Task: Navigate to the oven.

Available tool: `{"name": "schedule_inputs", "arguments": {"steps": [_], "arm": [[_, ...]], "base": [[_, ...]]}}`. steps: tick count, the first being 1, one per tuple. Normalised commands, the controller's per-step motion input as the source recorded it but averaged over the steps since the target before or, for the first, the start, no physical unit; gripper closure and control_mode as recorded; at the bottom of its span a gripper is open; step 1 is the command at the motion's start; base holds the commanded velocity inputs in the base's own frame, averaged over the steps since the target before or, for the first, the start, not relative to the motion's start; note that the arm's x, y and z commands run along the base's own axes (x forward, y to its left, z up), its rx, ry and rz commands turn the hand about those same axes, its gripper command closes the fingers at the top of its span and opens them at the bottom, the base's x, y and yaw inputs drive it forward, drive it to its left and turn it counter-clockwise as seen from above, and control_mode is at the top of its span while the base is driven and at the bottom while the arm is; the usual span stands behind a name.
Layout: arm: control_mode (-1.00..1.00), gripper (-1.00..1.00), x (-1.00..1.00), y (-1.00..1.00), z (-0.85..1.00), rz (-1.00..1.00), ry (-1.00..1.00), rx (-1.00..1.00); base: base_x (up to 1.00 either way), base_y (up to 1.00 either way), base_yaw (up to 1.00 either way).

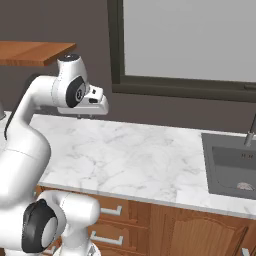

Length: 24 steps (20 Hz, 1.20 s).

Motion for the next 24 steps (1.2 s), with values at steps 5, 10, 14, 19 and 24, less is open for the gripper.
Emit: {"name": "schedule_inputs", "arguments": {"steps": [5, 10, 14, 19, 24], "arm": [[-1.0, -1.0, -0.52, -0.09, -0.01, 0.0, 0.0, 0.0], [-1.0, -1.0, -0.89, -0.18, -0.12, 0.0, 0.0, 0.0], [-1.0, -1.0, -0.79, -0.01, -0.16, 0.0, -0.01, 0.0], [1.0, -1.0, 0.0, 0.0, 0.0, 0.0, 0.0, 0.0], [1.0, -1.0, 0.0, 0.0, 0.0, 0.0, 0.0, 0.0]], "base": [[0.0, 0.0, 0.0], [0.0, 0.0, 0.0], [0.0, 0.0, 0.0], [-0.81, -0.09, 0.0], [-0.67, -0.33, 0.27]]}}
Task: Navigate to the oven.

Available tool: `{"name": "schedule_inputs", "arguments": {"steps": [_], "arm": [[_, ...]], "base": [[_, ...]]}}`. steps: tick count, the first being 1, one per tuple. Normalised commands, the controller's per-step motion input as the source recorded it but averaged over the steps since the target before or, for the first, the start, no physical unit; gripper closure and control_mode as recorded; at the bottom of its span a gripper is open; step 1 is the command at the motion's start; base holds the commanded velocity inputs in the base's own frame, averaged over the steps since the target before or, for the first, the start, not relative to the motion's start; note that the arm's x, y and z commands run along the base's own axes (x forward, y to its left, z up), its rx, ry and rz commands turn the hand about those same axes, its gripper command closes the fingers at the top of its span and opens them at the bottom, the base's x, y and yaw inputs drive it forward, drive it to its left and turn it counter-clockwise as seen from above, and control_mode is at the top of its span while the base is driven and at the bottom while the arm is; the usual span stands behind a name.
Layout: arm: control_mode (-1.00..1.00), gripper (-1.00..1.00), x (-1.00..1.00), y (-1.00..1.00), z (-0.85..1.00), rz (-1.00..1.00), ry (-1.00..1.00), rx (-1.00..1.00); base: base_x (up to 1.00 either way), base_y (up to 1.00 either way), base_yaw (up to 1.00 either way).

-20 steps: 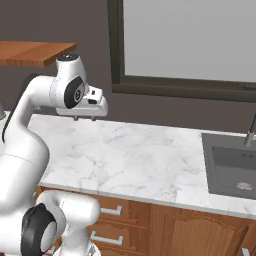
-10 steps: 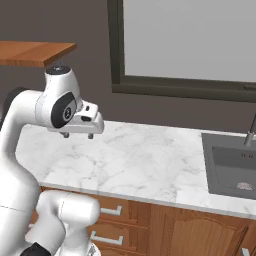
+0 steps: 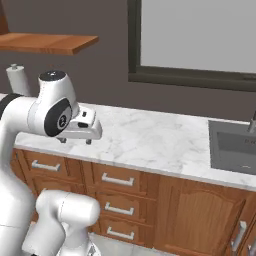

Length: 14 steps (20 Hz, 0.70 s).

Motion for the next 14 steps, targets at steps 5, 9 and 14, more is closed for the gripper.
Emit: {"name": "schedule_inputs", "arguments": {"steps": [5, 9, 14], "arm": [[1.0, -1.0, 0.0, 0.0, 0.0, 0.0, 0.0, 0.0], [1.0, -1.0, 0.0, 0.0, 0.0, 0.0, 0.0, 0.0], [1.0, -1.0, 0.0, 0.0, 0.0, 0.0, 0.0, 0.0]], "base": [[-0.31, -0.32, 0.52], [-0.04, -0.28, 0.61], [0.01, -0.07, 0.76]]}}
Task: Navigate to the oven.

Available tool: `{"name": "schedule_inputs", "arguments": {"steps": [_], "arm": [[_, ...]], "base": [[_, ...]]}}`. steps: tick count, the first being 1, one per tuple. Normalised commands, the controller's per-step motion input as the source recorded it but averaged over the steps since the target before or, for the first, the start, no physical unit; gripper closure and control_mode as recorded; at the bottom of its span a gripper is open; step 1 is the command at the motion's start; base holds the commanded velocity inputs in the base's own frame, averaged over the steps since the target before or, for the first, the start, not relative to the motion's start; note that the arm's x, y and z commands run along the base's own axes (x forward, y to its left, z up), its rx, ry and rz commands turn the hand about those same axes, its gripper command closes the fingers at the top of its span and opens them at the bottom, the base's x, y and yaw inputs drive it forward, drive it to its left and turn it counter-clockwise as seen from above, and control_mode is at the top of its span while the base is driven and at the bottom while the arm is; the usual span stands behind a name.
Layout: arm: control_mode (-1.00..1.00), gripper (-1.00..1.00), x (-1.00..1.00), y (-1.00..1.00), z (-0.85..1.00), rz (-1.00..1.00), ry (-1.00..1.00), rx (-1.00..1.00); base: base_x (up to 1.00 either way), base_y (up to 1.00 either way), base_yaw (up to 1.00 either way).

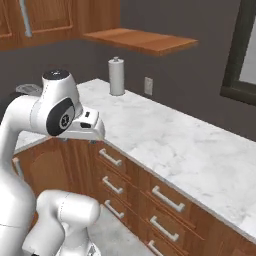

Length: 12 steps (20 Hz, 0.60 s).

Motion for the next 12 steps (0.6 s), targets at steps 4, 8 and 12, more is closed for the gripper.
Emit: {"name": "schedule_inputs", "arguments": {"steps": [4, 8, 12], "arm": [[1.0, -1.0, 0.0, 0.0, 0.0, 0.0, 0.0, 0.0], [1.0, -1.0, 0.0, 0.0, 0.0, 0.0, 0.0, 0.0], [1.0, -1.0, 0.0, 0.0, 0.0, 0.0, 0.0, 0.0]], "base": [[0.16, 0.0, 0.93], [0.13, 0.0, 1.0], [0.11, 0.0, 1.0]]}}
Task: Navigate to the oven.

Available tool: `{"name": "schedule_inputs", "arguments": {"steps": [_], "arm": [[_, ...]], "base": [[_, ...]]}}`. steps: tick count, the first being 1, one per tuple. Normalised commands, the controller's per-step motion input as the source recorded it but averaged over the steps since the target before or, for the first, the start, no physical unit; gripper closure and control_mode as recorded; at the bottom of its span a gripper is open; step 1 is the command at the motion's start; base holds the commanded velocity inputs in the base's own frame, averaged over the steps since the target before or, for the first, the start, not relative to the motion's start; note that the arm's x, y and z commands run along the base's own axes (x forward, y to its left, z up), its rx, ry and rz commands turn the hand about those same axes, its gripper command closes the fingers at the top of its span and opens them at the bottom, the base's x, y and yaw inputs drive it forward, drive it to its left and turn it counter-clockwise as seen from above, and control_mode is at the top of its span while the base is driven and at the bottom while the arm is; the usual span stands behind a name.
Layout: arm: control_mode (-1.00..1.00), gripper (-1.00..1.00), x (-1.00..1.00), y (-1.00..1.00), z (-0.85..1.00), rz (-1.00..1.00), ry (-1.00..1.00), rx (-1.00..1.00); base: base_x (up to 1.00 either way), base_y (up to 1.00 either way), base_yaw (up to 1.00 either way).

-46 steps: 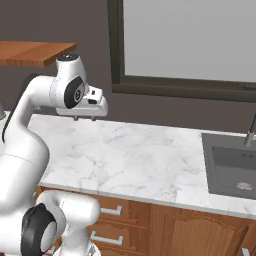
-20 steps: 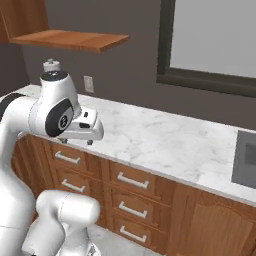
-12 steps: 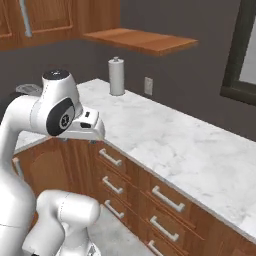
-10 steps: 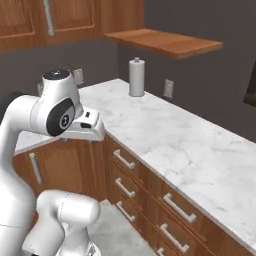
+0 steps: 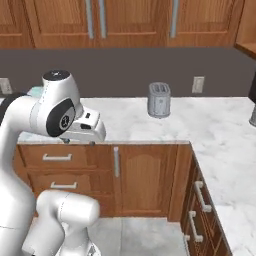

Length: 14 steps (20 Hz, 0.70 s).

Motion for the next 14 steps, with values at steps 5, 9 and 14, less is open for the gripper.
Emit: {"name": "schedule_inputs", "arguments": {"steps": [5, 9, 14], "arm": [[1.0, -1.0, 0.0, 0.0, 0.0, 0.0, 0.0, 0.0], [1.0, -1.0, 0.0, 0.0, 0.0, 0.0, 0.0, 0.0], [1.0, -1.0, 0.0, 0.0, 0.0, 0.0, 0.0, 0.0]], "base": [[0.08, 0.0, 0.96], [0.13, 0.0, 0.92], [0.21, 0.0, 0.87]]}}
